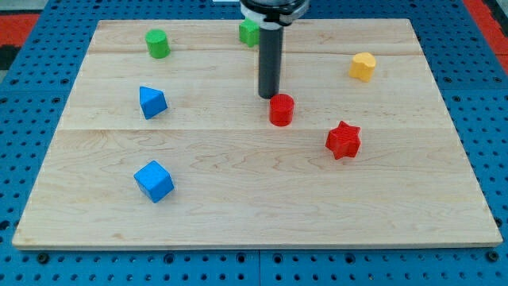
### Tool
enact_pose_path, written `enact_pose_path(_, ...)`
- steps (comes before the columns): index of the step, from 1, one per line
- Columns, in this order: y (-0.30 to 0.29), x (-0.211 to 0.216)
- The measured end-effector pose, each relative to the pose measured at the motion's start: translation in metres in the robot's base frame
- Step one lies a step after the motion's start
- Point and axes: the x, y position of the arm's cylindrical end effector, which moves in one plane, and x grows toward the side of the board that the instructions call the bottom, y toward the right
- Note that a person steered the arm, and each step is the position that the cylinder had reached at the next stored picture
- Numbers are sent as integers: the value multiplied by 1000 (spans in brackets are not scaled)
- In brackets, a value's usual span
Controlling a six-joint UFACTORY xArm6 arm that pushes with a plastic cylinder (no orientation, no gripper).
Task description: Point your arm at red circle
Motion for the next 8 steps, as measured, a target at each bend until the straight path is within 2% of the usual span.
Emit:
enact_pose_path(4, -40, -6)
enact_pose_path(6, -37, 30)
enact_pose_path(8, -24, 49)
